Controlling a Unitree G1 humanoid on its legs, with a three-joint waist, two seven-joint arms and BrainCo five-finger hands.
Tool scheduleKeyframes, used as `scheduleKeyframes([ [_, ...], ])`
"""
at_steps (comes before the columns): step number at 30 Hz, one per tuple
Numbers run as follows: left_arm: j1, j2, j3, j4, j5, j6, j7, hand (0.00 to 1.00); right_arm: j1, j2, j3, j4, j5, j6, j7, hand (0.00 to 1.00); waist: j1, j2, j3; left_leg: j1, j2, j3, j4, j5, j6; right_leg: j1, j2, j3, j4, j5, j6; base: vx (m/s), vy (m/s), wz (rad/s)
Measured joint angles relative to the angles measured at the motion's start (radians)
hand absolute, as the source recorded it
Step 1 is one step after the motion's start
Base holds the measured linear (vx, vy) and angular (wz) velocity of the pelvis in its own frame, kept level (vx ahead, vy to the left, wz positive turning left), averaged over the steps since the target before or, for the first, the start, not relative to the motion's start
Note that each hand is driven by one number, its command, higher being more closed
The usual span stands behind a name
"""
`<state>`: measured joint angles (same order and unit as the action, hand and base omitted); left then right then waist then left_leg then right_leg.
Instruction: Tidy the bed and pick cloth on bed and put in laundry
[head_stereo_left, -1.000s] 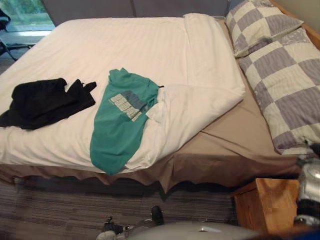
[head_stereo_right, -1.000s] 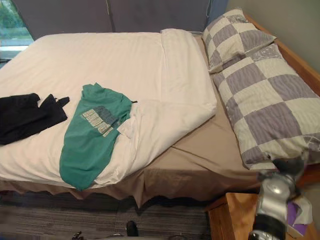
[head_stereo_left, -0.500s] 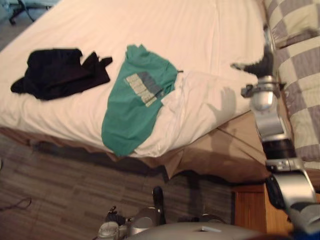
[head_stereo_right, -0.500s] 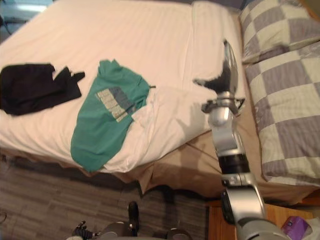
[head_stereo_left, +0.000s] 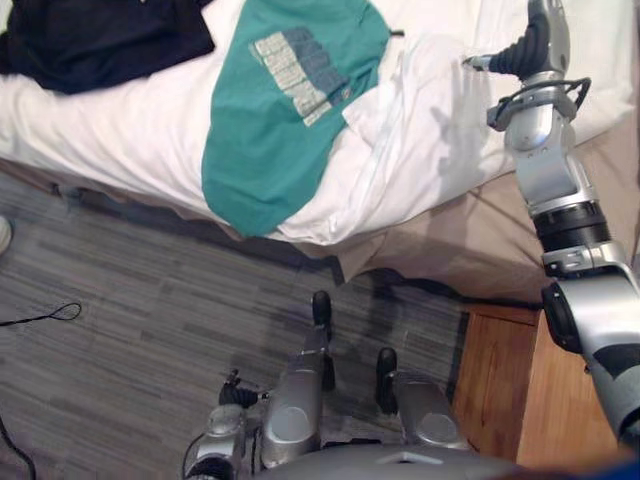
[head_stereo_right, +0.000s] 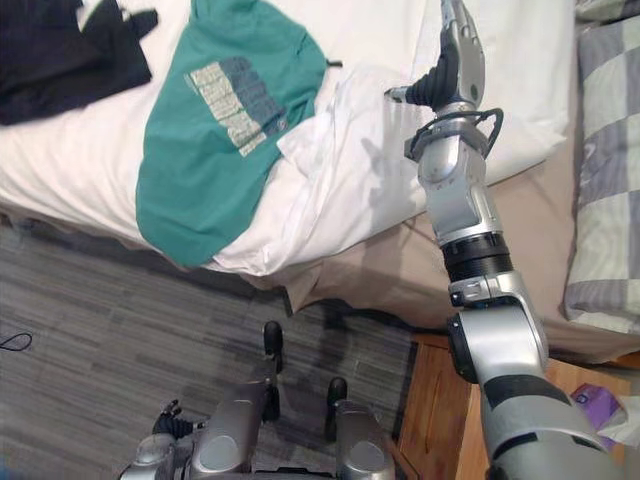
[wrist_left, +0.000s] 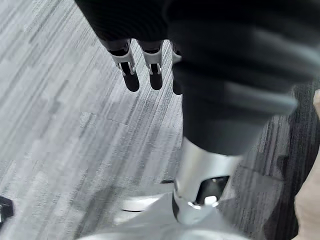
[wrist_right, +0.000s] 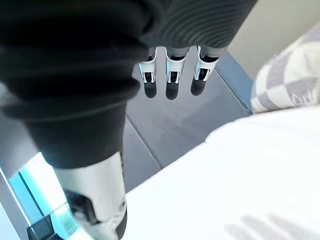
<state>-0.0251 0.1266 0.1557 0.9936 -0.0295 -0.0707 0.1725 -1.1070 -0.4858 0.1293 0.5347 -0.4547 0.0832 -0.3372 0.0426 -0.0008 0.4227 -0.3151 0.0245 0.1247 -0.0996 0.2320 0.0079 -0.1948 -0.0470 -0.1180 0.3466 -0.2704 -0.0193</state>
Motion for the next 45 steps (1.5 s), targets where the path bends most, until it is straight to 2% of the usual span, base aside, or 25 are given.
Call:
scheduleKeyframes([
  [7,-0.083,0.004,-0.043,0.003,-0.024,-0.010,0.010,0.00,-0.060,0.001,0.003,0.117,0.000,0.009,-0.020,0.00,0.023,0.008,0.019,-0.076,-0.004,-0.027,0.001,0.029,-0.001,-0.096,-0.004,-0.015,0.068,-0.019,0.000,-0.02,-0.004,0.12],
  [12,-0.158,0.001,-0.087,0.010,-0.041,-0.025,0.029,0.00,-0.146,-0.003,0.007,0.251,0.003,0.009,-0.025,0.00,0.030,0.040,0.037,-0.169,-0.002,-0.054,0.001,0.056,-0.012,-0.207,-0.002,-0.037,0.129,-0.032,-0.009,-0.05,-0.013,0.13],
  [14,-0.172,0.001,-0.097,0.011,-0.053,-0.031,0.029,0.00,-0.175,-0.010,0.015,0.290,0.013,0.008,-0.036,0.00,0.032,0.044,0.040,-0.197,-0.001,-0.055,0.000,0.061,-0.018,-0.244,-0.003,-0.036,0.148,-0.035,-0.012,-0.04,-0.010,0.03],
  [15,-0.186,-0.004,-0.098,0.011,-0.070,-0.031,0.029,0.00,-0.194,-0.021,0.024,0.304,0.020,0.005,-0.042,1.00,0.033,0.049,0.042,-0.215,0.001,-0.055,0.000,0.065,-0.019,-0.267,-0.003,-0.036,0.159,-0.036,-0.012,-0.05,-0.007,-0.01],
  [20,-0.229,-0.040,-0.071,0.009,-0.070,-0.033,0.029,0.00,-0.233,-0.066,0.056,0.303,0.052,-0.020,-0.045,1.00,0.033,0.057,0.046,-0.272,0.004,-0.041,0.000,0.066,-0.022,-0.345,-0.008,-0.034,0.201,-0.043,-0.013,-0.02,-0.004,-0.02],
  [26,-0.231,-0.085,-0.035,-0.010,-0.113,-0.047,0.022,0.00,-0.234,-0.089,0.123,0.256,0.090,-0.025,-0.040,1.00,0.013,0.055,0.045,-0.276,0.011,0.034,0.001,0.060,-0.019,-0.366,-0.018,-0.018,0.217,-0.044,-0.015,0.02,-0.002,-0.11],
  [34,-0.229,-0.087,-0.036,-0.035,-0.073,-0.043,0.022,0.00,-0.131,-0.066,0.150,0.174,0.105,-0.016,-0.016,1.00,-0.004,0.049,0.041,-0.144,0.012,0.089,0.001,0.058,-0.019,-0.242,-0.024,-0.003,0.210,-0.044,-0.015,0.04,-0.020,-0.07],
  [36,-0.225,-0.086,-0.036,-0.033,-0.055,-0.040,0.022,0.00,-0.060,-0.060,0.106,0.075,0.130,-0.013,-0.016,1.00,-0.014,0.045,0.040,-0.105,0.015,0.101,0.001,0.047,-0.032,-0.207,-0.023,0.003,0.206,-0.044,-0.015,0.00,-0.046,-0.15],
  [40,-0.193,-0.087,-0.032,-0.028,-0.016,-0.021,0.018,0.00,0.080,-0.020,-0.009,-0.068,0.136,-0.012,-0.018,1.00,-0.036,0.043,0.039,-0.038,0.016,0.139,0.001,0.028,-0.017,-0.141,-0.024,0.026,0.175,-0.045,-0.013,0.02,-0.003,-0.28],
  [42,-0.161,-0.085,-0.023,-0.029,0.006,-0.013,0.006,0.00,0.213,0.012,-0.092,-0.162,0.136,-0.007,-0.019,1.00,-0.054,0.041,0.035,0.018,0.014,0.147,0.000,0.007,-0.016,-0.076,-0.026,0.031,0.149,-0.047,-0.010,0.03,-0.003,-0.18],
  [45,-0.107,-0.089,-0.018,-0.027,0.051,0.004,-0.001,0.00,0.383,0.067,-0.160,-0.278,0.134,-0.004,-0.024,1.00,-0.059,0.040,-0.010,0.057,0.014,0.181,0.000,-0.016,-0.010,-0.037,-0.026,0.060,0.118,-0.047,-0.007,0.04,-0.005,-0.29],
])
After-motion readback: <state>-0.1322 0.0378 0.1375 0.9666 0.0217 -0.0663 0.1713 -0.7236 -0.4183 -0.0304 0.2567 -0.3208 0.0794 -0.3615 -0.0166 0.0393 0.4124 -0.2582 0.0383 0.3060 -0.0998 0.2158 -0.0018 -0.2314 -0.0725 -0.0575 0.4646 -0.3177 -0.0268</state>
